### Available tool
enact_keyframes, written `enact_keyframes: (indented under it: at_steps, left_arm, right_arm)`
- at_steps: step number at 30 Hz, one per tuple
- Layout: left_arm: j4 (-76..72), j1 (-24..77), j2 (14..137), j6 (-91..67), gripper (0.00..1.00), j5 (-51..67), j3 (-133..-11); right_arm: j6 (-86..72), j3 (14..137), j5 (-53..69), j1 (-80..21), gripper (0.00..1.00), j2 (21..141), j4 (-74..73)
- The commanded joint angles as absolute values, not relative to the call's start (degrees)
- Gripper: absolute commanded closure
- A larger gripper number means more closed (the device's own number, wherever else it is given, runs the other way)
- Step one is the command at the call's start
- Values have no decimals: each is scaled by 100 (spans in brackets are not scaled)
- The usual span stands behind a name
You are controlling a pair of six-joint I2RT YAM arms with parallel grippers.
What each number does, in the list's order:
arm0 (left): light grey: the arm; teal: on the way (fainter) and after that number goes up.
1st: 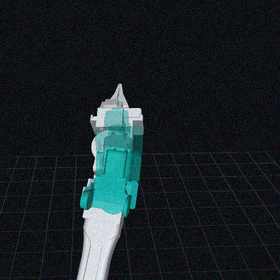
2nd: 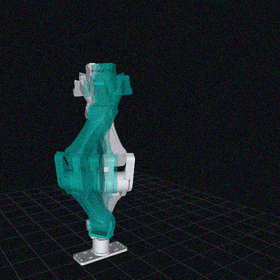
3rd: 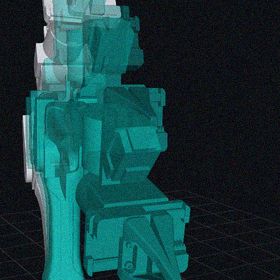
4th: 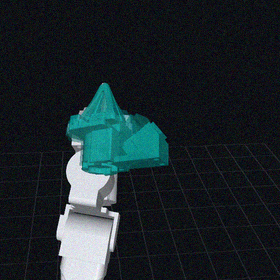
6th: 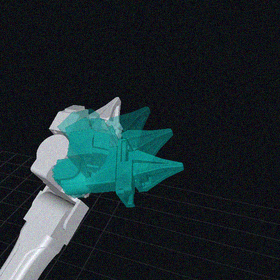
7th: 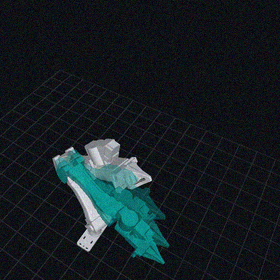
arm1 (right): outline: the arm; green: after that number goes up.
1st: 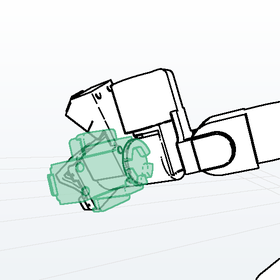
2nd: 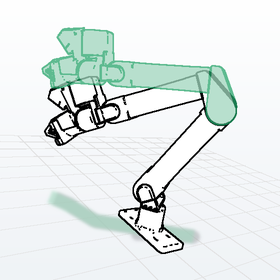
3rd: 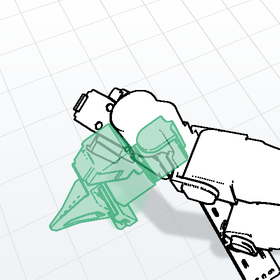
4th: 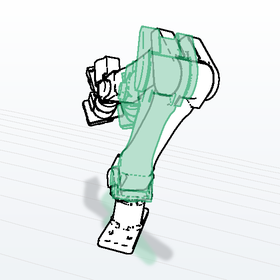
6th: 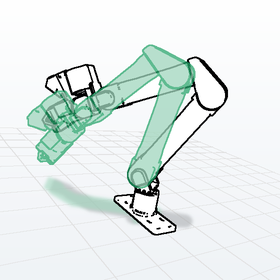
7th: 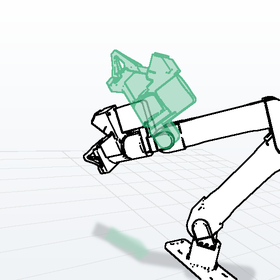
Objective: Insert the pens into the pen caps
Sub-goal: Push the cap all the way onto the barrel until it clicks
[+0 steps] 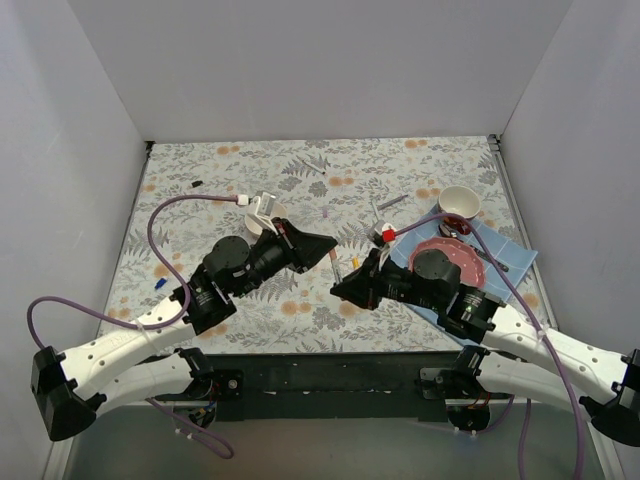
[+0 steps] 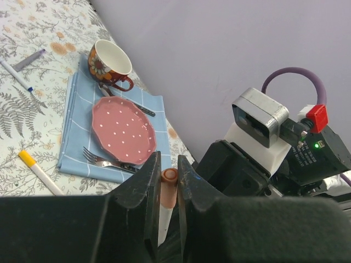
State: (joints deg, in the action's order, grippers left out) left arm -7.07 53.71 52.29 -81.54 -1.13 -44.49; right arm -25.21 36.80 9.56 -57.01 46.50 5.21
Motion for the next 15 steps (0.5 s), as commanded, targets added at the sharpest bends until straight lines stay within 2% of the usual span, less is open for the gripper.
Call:
enact_keyframes:
  at_steps: [1, 15]
  left_arm:
    - [-308, 5555, 5266, -8430, 100, 764, -3912]
    - [-589, 5572, 5001, -8033, 100, 1652, -3287]
  right_arm:
    - [-2180, 4473, 281, -5643, 99, 4614, 1661]
    - [-1943, 5220, 817, -5326, 99, 5001, 1099]
